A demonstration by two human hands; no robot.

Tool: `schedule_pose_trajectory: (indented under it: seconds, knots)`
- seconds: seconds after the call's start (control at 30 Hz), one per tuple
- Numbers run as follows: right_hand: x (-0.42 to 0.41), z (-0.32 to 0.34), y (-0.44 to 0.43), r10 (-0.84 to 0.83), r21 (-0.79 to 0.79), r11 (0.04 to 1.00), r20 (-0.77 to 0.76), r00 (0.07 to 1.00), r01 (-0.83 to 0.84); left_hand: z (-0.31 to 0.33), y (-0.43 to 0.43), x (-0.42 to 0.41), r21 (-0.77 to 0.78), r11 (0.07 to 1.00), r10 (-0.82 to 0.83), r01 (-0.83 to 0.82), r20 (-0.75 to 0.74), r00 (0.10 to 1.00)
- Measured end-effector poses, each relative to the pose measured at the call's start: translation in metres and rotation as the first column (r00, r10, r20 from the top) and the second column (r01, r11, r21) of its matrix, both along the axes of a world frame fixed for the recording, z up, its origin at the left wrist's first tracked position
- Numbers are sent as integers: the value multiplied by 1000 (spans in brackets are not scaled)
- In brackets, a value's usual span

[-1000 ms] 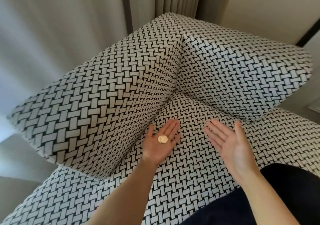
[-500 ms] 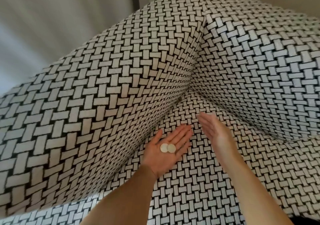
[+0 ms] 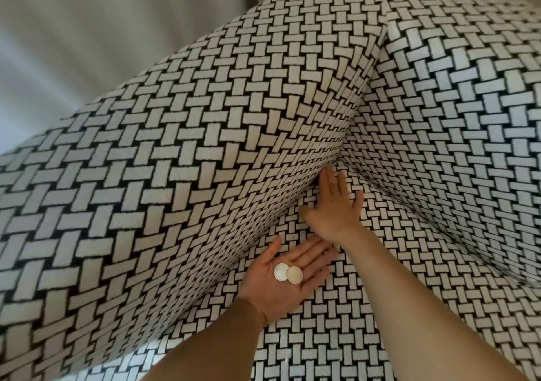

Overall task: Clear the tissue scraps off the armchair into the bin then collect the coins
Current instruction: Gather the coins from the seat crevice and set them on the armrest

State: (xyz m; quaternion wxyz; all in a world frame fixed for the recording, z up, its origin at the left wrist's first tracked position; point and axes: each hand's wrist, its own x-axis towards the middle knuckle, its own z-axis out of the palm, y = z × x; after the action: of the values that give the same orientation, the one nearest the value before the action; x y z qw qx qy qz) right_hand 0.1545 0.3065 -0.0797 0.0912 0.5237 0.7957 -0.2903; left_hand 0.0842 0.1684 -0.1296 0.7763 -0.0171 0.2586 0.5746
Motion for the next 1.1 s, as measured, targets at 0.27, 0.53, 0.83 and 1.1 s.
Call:
schedule_pose_trajectory:
  seconds: [0.27, 0.53, 0.83, 1.1]
  knots:
    - [1, 0, -3, 121, 111, 984, 150, 981, -138, 2, 0, -1, -30, 999, -9, 12, 117, 993]
    - [18, -1, -21, 104, 328, 943, -145, 984, -51, 8, 0, -2, -70, 997, -7, 16, 127, 992]
    - [56, 10, -41, -29, 220, 961, -512, 858, 164, 6, 0, -2, -73, 997, -31, 36, 68, 997]
    - [58, 42, -66, -49, -156, 987, -525, 850, -39, 4, -2, 0, -82, 996, -19, 23, 46, 999]
